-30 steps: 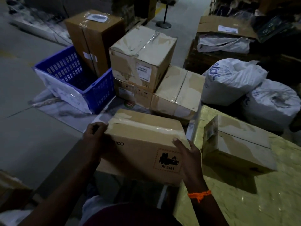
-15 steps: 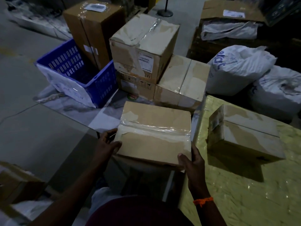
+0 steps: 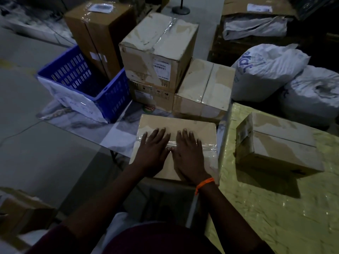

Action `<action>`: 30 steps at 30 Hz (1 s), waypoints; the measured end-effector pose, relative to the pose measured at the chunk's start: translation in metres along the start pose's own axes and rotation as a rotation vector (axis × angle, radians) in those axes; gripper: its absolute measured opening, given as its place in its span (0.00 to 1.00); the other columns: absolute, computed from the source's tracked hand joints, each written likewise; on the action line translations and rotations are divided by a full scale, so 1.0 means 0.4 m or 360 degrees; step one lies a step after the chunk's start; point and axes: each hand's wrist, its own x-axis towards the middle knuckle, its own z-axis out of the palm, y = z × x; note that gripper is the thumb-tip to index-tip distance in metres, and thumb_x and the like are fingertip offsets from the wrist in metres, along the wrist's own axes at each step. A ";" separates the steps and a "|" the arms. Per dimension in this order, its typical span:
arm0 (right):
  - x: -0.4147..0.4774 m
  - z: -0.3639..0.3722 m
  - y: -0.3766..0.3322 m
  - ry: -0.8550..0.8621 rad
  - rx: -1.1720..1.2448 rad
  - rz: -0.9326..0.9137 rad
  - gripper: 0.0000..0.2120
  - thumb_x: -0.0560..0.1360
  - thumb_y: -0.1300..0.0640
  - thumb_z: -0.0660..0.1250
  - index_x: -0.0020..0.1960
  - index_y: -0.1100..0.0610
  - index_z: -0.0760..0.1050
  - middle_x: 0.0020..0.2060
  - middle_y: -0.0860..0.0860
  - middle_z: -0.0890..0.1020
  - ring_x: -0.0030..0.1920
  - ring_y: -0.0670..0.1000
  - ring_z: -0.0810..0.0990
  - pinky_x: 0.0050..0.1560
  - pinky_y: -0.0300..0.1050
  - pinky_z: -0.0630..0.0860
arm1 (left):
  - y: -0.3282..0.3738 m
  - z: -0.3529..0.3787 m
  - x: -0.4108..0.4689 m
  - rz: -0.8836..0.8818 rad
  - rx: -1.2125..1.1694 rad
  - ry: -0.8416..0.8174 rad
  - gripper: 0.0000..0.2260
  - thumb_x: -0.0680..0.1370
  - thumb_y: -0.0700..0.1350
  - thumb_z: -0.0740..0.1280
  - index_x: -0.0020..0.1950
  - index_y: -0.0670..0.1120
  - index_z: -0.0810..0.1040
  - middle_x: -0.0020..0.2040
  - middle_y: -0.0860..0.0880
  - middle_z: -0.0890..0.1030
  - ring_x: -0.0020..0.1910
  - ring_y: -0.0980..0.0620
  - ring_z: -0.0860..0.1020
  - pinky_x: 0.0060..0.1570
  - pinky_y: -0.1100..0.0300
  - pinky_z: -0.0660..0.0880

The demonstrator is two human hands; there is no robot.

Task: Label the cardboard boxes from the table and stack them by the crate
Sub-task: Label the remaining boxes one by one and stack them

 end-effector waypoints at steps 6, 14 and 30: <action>0.005 0.013 -0.003 -0.0009 -0.0079 -0.0002 0.31 0.83 0.42 0.46 0.83 0.52 0.58 0.83 0.56 0.56 0.83 0.59 0.52 0.79 0.64 0.51 | -0.011 0.015 0.010 0.0004 0.0082 -0.0022 0.29 0.84 0.60 0.43 0.83 0.52 0.56 0.84 0.50 0.50 0.83 0.48 0.47 0.79 0.44 0.43; -0.012 -0.001 0.018 -0.0126 -0.0041 -0.0035 0.34 0.82 0.37 0.41 0.85 0.49 0.49 0.84 0.51 0.47 0.83 0.55 0.42 0.81 0.62 0.45 | -0.025 0.010 0.002 0.0054 0.0121 -0.0093 0.31 0.82 0.63 0.39 0.84 0.53 0.50 0.84 0.50 0.43 0.83 0.47 0.42 0.79 0.41 0.39; -0.085 0.013 0.070 -0.0030 -0.0220 0.0052 0.39 0.82 0.31 0.48 0.85 0.50 0.45 0.84 0.56 0.42 0.83 0.58 0.39 0.78 0.71 0.43 | -0.078 0.038 -0.060 0.0025 0.0173 0.0029 0.32 0.83 0.66 0.44 0.84 0.52 0.46 0.84 0.47 0.40 0.82 0.47 0.38 0.78 0.37 0.45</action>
